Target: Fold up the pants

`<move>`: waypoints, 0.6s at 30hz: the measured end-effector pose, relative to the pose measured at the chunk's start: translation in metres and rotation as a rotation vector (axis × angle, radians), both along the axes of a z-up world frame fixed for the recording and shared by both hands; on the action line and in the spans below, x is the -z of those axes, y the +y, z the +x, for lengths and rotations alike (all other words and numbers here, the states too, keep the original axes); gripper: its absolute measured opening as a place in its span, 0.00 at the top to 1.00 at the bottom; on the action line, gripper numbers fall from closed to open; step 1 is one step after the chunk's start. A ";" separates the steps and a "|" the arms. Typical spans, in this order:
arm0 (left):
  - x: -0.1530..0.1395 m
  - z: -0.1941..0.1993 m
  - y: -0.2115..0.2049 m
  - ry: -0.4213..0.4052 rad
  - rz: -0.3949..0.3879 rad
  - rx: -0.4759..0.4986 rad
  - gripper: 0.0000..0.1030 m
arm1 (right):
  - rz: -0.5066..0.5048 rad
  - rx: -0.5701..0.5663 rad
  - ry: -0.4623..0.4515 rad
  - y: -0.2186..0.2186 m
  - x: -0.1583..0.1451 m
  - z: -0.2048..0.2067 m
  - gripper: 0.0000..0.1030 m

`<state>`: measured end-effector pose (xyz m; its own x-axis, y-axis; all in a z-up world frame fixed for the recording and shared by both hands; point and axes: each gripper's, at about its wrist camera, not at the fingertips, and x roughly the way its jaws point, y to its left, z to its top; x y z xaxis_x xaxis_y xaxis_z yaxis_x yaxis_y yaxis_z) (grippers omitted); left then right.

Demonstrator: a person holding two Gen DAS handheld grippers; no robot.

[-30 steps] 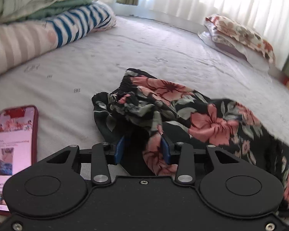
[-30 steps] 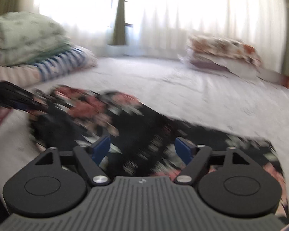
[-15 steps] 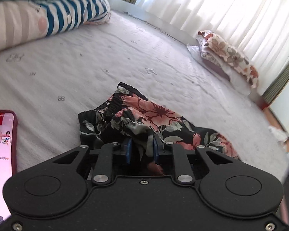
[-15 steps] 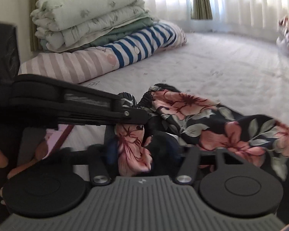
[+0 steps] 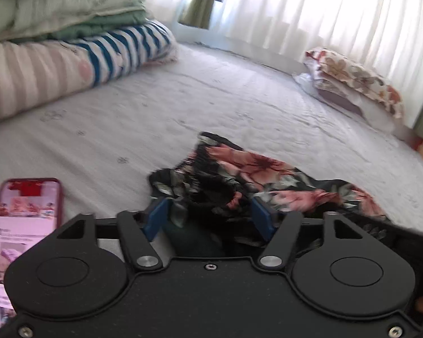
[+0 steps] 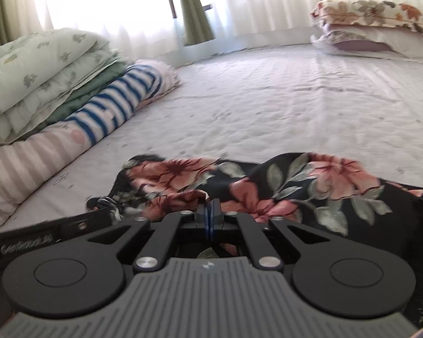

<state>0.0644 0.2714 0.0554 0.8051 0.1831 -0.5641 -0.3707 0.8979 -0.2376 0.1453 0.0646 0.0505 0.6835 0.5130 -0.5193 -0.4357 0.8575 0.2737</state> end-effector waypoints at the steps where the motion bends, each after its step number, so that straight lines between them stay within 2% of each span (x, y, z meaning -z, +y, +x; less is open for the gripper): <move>1: 0.002 0.000 0.001 0.009 0.006 -0.027 0.29 | 0.004 0.011 0.000 -0.002 0.000 0.002 0.96; 3: 0.008 0.002 0.005 0.043 0.017 -0.079 0.28 | -0.006 0.026 -0.002 -0.003 -0.001 0.003 0.96; 6: 0.021 0.016 0.002 0.140 0.062 -0.066 0.27 | -0.014 0.025 -0.002 -0.003 -0.001 0.003 0.96; 8: 0.030 0.027 -0.002 0.203 0.098 -0.068 0.31 | -0.007 0.021 0.005 -0.003 -0.001 0.002 0.96; 9: 0.031 0.029 -0.005 0.210 0.133 -0.070 0.31 | -0.008 0.017 0.005 -0.003 -0.002 0.000 0.95; 11: 0.029 0.029 -0.011 0.222 0.174 -0.061 0.43 | -0.019 0.002 -0.006 -0.003 -0.006 -0.003 0.92; 12: 0.029 0.028 -0.012 0.235 0.185 -0.059 0.46 | -0.024 -0.007 -0.014 -0.003 -0.009 -0.005 0.84; 14: 0.027 0.023 -0.012 0.254 0.196 -0.069 0.52 | -0.038 -0.023 -0.045 -0.002 -0.015 -0.011 0.78; 15: 0.026 0.020 -0.010 0.262 0.192 -0.083 0.55 | -0.054 -0.043 -0.067 0.000 -0.020 -0.014 0.72; 16: 0.025 0.017 -0.007 0.270 0.186 -0.102 0.61 | -0.075 -0.066 -0.092 0.004 -0.024 -0.018 0.56; 18: 0.022 0.010 0.001 0.270 0.150 -0.133 0.62 | -0.124 -0.132 -0.139 0.013 -0.030 -0.027 0.42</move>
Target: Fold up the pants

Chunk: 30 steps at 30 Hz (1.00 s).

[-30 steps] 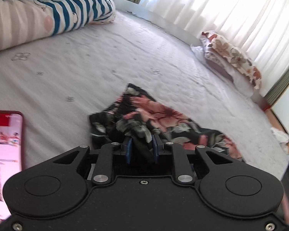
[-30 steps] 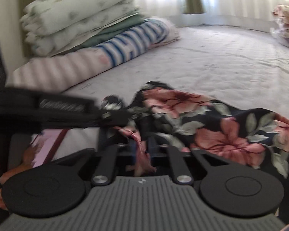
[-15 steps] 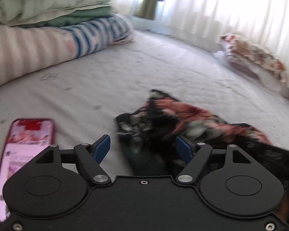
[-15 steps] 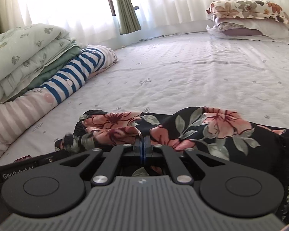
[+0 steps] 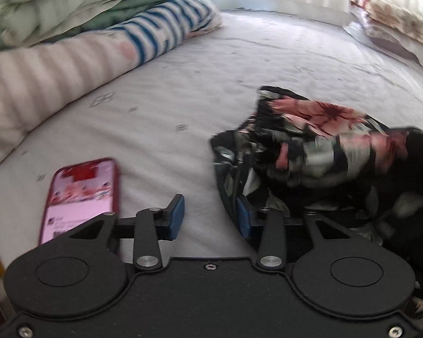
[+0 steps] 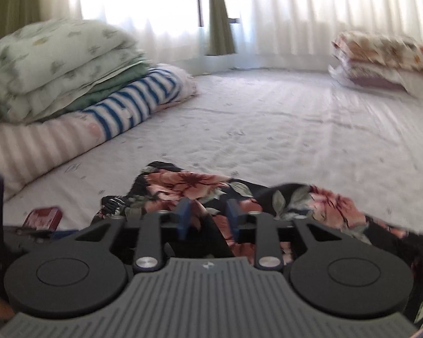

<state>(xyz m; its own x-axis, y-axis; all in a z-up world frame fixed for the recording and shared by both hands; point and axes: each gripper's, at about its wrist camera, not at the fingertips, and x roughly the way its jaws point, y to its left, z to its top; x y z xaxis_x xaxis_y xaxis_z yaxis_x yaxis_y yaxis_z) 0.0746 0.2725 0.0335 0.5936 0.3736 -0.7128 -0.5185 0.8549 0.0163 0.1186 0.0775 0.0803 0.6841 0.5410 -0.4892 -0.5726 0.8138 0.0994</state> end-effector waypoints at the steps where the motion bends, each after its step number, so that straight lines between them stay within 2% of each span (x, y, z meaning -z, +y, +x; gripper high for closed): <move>1: -0.001 -0.004 0.004 -0.005 -0.026 -0.017 0.63 | -0.045 -0.038 -0.028 0.008 -0.002 -0.005 0.40; 3: -0.005 -0.010 0.008 -0.017 -0.064 -0.047 0.66 | -0.124 -0.110 -0.080 0.022 -0.002 -0.015 0.38; 5: -0.009 -0.016 0.011 -0.042 -0.097 -0.066 0.70 | -0.169 -0.188 -0.103 0.034 -0.001 -0.022 0.30; 10: -0.020 -0.037 0.021 -0.143 -0.200 -0.105 0.70 | -0.225 -0.300 -0.036 0.070 0.013 -0.013 0.30; 11: -0.022 -0.040 0.022 -0.157 -0.213 -0.103 0.70 | -0.233 -0.317 -0.016 0.077 0.017 -0.010 0.41; 12: -0.025 -0.044 0.023 -0.171 -0.217 -0.096 0.70 | -0.236 -0.337 0.016 0.082 0.021 -0.007 0.72; 13: -0.028 -0.048 0.023 -0.185 -0.215 -0.091 0.70 | -0.224 -0.336 0.052 0.084 0.023 -0.004 0.97; 14: -0.031 -0.052 0.023 -0.195 -0.211 -0.091 0.69 | -0.188 -0.303 0.085 0.084 0.023 -0.001 0.97; 18: -0.037 -0.066 0.025 -0.226 -0.231 -0.089 0.66 | 0.110 -0.122 0.191 0.066 0.010 0.020 0.97; 20: -0.038 -0.070 0.023 -0.239 -0.249 -0.068 0.63 | 0.218 -0.074 0.231 0.063 0.009 0.026 0.97; 23: -0.039 -0.072 0.021 -0.250 -0.256 -0.047 0.56 | 0.229 -0.157 0.379 0.073 0.018 0.038 0.94; 24: -0.039 -0.071 0.020 -0.249 -0.255 -0.037 0.54 | 0.263 -0.196 0.404 0.068 0.018 0.038 0.85; 25: -0.039 -0.069 0.018 -0.251 -0.255 -0.020 0.48 | 0.302 -0.234 0.430 0.061 0.018 0.039 0.81; 26: -0.039 -0.068 0.016 -0.258 -0.257 -0.005 0.40 | 0.334 -0.250 0.448 0.052 0.016 0.039 0.57; 27: -0.039 -0.065 0.014 -0.266 -0.263 0.010 0.35 | 0.357 -0.254 0.446 0.041 0.013 0.039 0.41; 28: -0.038 -0.062 0.012 -0.273 -0.275 0.026 0.25 | 0.371 -0.251 0.429 0.031 0.009 0.037 0.37; 29: -0.037 -0.059 0.009 -0.279 -0.289 0.038 0.19 | 0.383 -0.245 0.404 0.019 0.005 0.035 0.34; 30: -0.036 -0.056 0.007 -0.287 -0.305 0.051 0.18 | 0.389 -0.248 0.380 0.006 0.000 0.032 0.33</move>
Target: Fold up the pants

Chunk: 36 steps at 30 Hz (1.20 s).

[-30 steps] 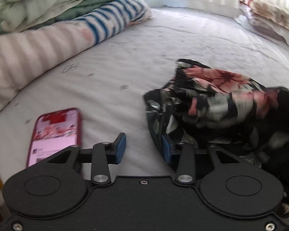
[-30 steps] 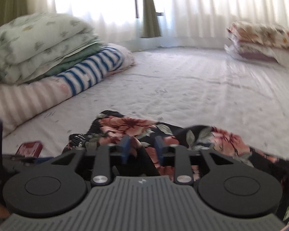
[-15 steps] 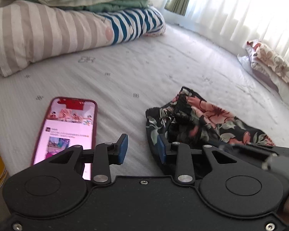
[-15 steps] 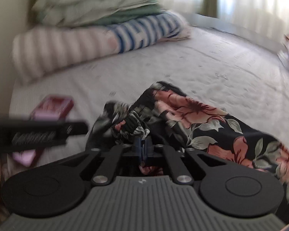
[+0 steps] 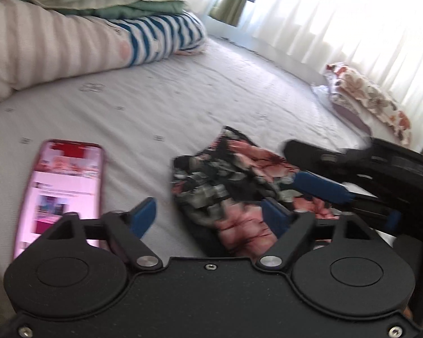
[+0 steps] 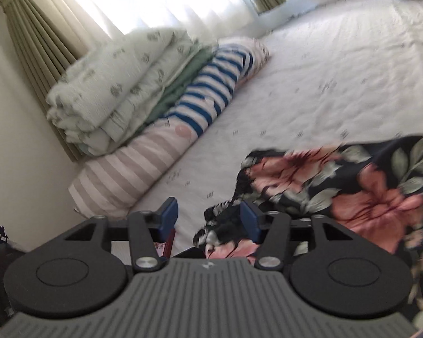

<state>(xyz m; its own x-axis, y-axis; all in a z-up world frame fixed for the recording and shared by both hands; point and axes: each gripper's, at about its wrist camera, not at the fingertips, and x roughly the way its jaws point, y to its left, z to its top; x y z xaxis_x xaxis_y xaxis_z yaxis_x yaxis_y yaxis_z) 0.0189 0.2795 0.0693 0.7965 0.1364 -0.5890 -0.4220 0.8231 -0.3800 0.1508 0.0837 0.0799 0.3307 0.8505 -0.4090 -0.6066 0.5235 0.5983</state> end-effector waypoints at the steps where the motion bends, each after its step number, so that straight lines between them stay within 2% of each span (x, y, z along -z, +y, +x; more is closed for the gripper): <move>1: 0.002 0.004 -0.003 -0.009 -0.011 0.018 0.15 | 0.001 0.009 -0.020 -0.012 -0.005 -0.003 0.32; 3: 0.007 0.016 -0.007 -0.019 -0.012 0.016 0.09 | -0.025 0.052 -0.067 -0.037 -0.012 -0.010 0.29; 5: 0.014 0.031 -0.009 0.009 0.027 -0.038 0.06 | -0.099 0.098 -0.131 -0.056 -0.015 -0.016 0.29; 7: 0.023 0.050 -0.007 0.059 0.059 -0.079 0.06 | -0.250 0.187 -0.209 -0.076 -0.015 -0.027 0.28; 10: 0.039 0.070 -0.002 0.110 0.041 -0.091 0.08 | -0.507 0.349 -0.305 -0.103 -0.008 -0.041 0.28; 12: 0.040 0.074 -0.007 0.109 0.093 -0.103 0.17 | -0.637 0.449 -0.321 -0.128 -0.002 -0.047 0.28; 14: 0.041 0.076 -0.012 0.124 0.128 -0.114 0.44 | -0.699 0.536 -0.291 -0.156 0.005 -0.051 0.28; 15: 0.041 0.076 -0.014 0.133 0.153 -0.126 0.54 | -0.709 0.580 -0.262 -0.172 0.009 -0.052 0.28; 16: 0.041 0.075 -0.015 0.137 0.169 -0.136 0.72 | -0.714 0.623 -0.232 -0.186 0.013 -0.053 0.28; 17: 0.041 0.074 -0.015 0.132 0.164 -0.140 0.82 | -0.721 0.664 -0.204 -0.200 0.018 -0.055 0.28; 19: 0.040 0.069 -0.014 0.107 0.130 -0.139 0.90 | -0.751 0.726 -0.163 -0.225 0.031 -0.059 0.28; 23: 0.030 0.057 -0.018 0.059 0.136 -0.142 0.92 | -0.758 0.735 -0.113 -0.251 0.053 -0.063 0.28; 27: 0.017 0.046 -0.024 0.020 0.107 -0.145 0.93 | -0.615 0.753 -0.073 -0.269 0.061 -0.067 0.26; 29: 0.004 0.044 -0.033 -0.002 0.114 -0.131 0.93 | -0.580 0.748 -0.063 -0.275 0.059 -0.067 0.26; 33: -0.035 0.041 -0.072 -0.091 0.150 -0.023 0.93 | -0.491 0.710 -0.072 -0.286 0.049 -0.077 0.27; 36: -0.066 0.049 -0.122 -0.151 0.179 0.109 0.93 | -0.438 0.727 -0.086 -0.304 0.038 -0.091 0.27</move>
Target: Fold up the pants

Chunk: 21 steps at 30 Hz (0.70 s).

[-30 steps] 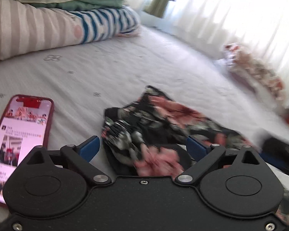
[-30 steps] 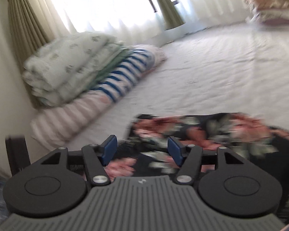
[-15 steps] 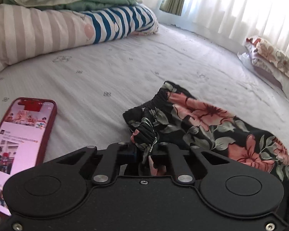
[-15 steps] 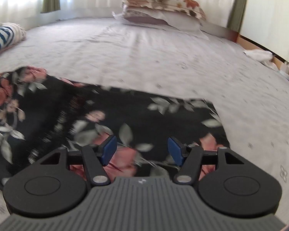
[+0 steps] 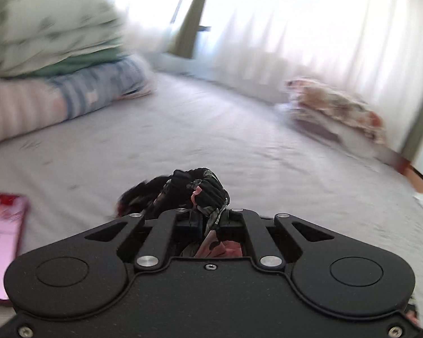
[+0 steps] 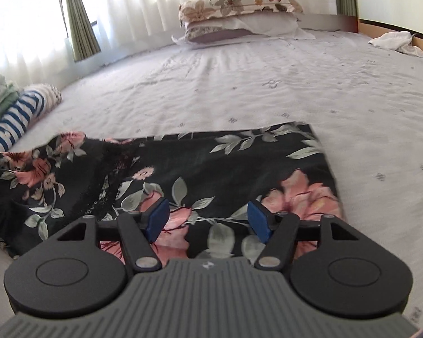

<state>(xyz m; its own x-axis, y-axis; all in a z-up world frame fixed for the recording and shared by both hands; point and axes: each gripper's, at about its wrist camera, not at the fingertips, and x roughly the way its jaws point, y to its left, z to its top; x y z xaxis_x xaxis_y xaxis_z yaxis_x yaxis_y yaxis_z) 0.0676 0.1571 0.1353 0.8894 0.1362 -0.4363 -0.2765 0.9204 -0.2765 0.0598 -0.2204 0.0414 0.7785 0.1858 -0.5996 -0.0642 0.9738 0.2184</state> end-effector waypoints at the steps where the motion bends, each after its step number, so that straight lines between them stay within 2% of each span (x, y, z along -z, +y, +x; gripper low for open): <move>1: -0.008 0.003 -0.020 -0.016 0.011 0.051 0.93 | 0.008 0.010 -0.012 -0.007 -0.003 -0.005 0.27; 5: -0.026 0.015 -0.115 -0.045 0.007 0.294 0.93 | 0.060 0.068 -0.059 -0.046 -0.018 -0.025 0.26; 8: -0.010 0.020 -0.195 -0.002 0.041 0.484 0.92 | 0.094 0.128 -0.074 -0.079 -0.022 -0.037 0.25; 11: 0.033 0.027 -0.269 0.136 0.121 0.638 0.85 | 0.111 0.177 -0.061 -0.105 -0.018 -0.046 0.25; 14: 0.080 0.026 -0.308 0.298 0.116 0.726 0.81 | 0.121 0.208 -0.044 -0.122 -0.010 -0.052 0.25; 15: 0.089 0.023 -0.312 0.324 0.107 0.731 0.75 | 0.124 0.210 -0.040 -0.126 -0.008 -0.054 0.25; 17: 0.093 0.010 -0.316 0.308 0.095 0.755 0.44 | 0.127 0.207 -0.037 -0.129 -0.005 -0.055 0.25; 21: 0.072 -0.018 -0.295 0.236 0.071 0.800 0.28 | 0.131 0.172 -0.045 -0.125 -0.005 -0.049 0.24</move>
